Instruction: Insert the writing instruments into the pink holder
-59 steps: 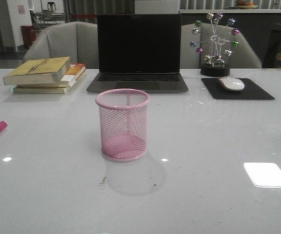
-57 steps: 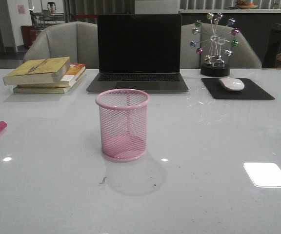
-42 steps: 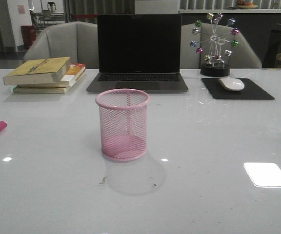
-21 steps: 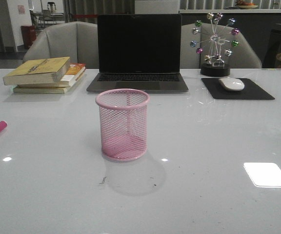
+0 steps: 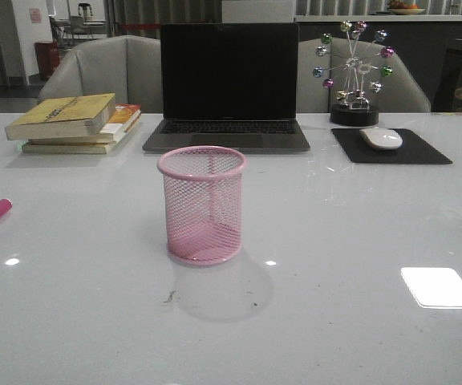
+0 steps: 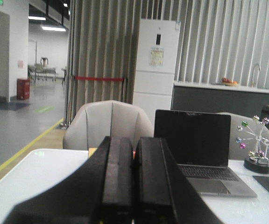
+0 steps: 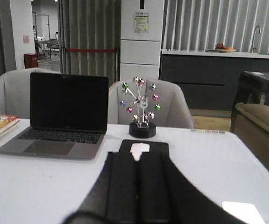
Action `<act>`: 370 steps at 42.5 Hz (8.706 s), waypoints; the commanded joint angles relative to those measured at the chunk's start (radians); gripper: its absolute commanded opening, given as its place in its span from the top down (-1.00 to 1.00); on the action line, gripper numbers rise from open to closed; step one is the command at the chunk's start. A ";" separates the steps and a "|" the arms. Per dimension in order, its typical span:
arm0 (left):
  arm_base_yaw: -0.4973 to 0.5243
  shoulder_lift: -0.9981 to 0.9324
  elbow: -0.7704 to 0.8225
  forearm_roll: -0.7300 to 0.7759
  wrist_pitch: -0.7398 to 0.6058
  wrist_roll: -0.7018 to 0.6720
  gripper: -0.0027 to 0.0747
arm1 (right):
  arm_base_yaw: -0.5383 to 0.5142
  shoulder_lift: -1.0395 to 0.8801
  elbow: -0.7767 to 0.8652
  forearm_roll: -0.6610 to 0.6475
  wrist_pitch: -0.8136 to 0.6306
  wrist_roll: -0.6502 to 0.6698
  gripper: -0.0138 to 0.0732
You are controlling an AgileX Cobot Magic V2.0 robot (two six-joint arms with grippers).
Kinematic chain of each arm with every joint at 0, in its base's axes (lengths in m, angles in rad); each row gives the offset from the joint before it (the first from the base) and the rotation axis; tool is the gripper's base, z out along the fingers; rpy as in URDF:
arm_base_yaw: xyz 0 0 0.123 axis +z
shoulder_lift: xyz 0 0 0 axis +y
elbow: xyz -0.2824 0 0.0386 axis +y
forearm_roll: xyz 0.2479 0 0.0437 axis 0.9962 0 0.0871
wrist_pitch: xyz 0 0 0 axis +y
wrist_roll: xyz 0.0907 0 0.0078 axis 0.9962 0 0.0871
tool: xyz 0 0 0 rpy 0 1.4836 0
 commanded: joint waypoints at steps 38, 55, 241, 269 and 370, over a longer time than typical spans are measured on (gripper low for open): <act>-0.003 0.583 -0.307 -0.006 0.457 0.000 0.65 | -0.006 0.683 -0.312 -0.021 0.415 -0.004 0.49; -0.060 0.624 -0.307 -0.024 0.451 0.029 -0.51 | -0.018 0.822 -0.334 -0.023 0.418 0.007 -0.56; -0.337 0.624 -0.307 -0.006 0.451 0.078 -0.05 | 0.599 1.263 -0.498 -0.051 -0.363 0.014 -0.32; -0.335 0.624 -0.311 0.010 0.395 0.076 -0.06 | 0.599 0.734 -0.492 -0.069 0.472 0.014 -0.32; 0.020 1.955 -1.096 0.049 0.523 0.021 -0.06 | 0.599 0.720 -0.492 -0.069 0.468 0.014 -0.32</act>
